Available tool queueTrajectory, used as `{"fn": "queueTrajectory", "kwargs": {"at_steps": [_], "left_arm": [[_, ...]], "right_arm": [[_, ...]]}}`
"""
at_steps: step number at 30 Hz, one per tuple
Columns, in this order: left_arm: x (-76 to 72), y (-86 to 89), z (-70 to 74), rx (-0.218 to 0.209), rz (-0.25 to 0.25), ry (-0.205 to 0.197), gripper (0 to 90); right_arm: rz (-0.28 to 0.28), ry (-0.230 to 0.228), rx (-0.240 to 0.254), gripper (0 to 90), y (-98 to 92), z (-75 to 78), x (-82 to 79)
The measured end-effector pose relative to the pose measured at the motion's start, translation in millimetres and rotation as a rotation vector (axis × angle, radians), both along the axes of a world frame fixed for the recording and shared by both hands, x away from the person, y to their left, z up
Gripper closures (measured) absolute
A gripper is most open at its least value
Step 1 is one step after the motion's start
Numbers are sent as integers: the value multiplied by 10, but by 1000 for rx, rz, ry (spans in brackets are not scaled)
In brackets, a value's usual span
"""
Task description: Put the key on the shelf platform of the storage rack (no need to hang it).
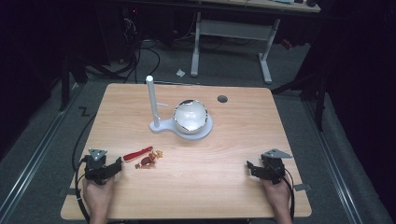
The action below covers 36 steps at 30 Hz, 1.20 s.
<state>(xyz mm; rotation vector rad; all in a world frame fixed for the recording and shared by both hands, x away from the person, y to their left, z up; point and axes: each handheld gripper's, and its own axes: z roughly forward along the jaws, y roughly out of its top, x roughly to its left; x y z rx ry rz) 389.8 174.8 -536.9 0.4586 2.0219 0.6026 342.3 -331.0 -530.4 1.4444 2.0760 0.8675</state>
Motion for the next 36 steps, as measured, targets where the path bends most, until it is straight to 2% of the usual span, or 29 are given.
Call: {"fn": "queueTrajectory", "kwargs": {"at_steps": [2,14,20,28,30,31,34,36], "left_arm": [[-5,7,-6,14,-9,-3,312],[-13,2,-6,11,-25,5,282],[-8,-5,10,-23,-9,6,279],[-1,26,8,-7,-14,3,277],[-17,43,-1,12,-31,1,277],[-16,28,12,-16,-11,3,277],[-21,37,17,-12,-11,-4,277],[-22,37,51,-49,10,-12,277]], "right_arm": [[0,0,0,291,0,0,0],[-1,1,1,291,0,1,-1],[-1,1,2,290,0,0,-1],[0,1,2,289,0,0,-1],[0,1,2,289,0,0,-1],[0,1,3,289,0,0,-1],[0,0,2,289,-2,0,-1],[0,1,2,289,-1,0,-2]]}}
